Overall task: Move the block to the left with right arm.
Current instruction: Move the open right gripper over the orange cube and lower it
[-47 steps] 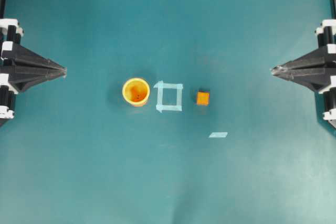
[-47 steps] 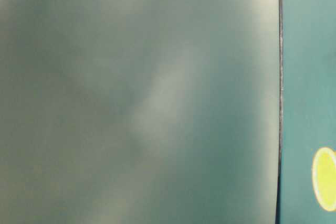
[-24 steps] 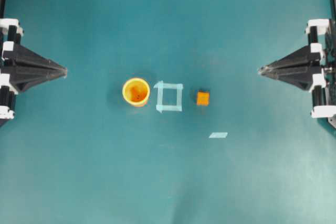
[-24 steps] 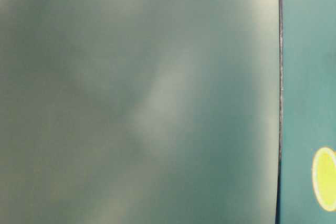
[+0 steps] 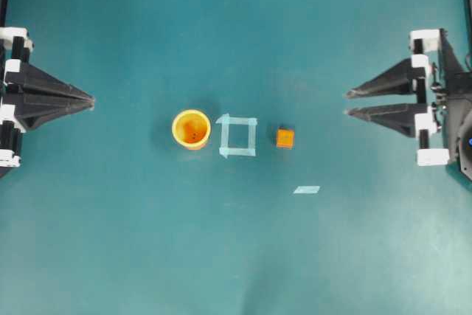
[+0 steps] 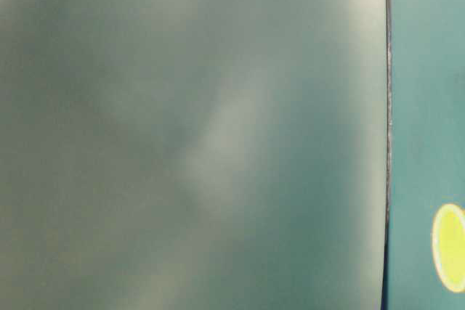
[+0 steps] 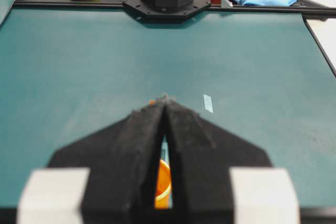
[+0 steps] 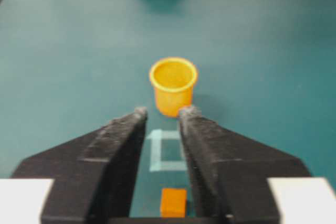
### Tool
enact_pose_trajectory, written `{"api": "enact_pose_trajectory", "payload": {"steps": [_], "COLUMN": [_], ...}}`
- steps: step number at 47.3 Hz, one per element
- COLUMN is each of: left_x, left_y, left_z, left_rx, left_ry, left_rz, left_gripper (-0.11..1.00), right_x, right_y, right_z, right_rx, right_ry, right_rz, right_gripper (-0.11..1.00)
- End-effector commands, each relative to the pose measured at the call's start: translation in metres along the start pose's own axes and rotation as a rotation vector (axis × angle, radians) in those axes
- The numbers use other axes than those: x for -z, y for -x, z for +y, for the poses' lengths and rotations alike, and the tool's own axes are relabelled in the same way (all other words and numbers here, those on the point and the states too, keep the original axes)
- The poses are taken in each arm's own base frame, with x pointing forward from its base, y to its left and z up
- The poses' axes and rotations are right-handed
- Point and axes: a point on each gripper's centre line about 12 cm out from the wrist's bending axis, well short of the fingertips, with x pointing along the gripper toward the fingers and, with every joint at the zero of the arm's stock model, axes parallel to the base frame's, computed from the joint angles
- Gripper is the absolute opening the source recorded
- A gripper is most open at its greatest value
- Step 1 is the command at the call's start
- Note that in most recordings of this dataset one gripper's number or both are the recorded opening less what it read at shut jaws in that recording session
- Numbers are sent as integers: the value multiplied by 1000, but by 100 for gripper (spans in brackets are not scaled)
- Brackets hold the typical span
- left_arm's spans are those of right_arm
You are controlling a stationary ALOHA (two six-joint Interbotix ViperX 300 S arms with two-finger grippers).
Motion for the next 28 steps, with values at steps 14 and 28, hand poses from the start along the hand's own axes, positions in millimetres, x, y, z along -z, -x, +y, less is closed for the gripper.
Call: {"api": "enact_pose_trajectory", "payload": {"steps": [14,28], "left_x": [-10,-10], "left_y": [-2,-2], "left_z": [0,0], "left_rx": [1,1], "left_ry": [-3,-2], "left_rz": [-18,-20], "left_gripper": [0,0], "right_x": [9,43], "right_y": [-49,-101], "right_z": [-3,-8], "right_rx": [16,34], "right_ry": [-4,1], "right_rz": [154,425], "right_gripper": [59,60]}}
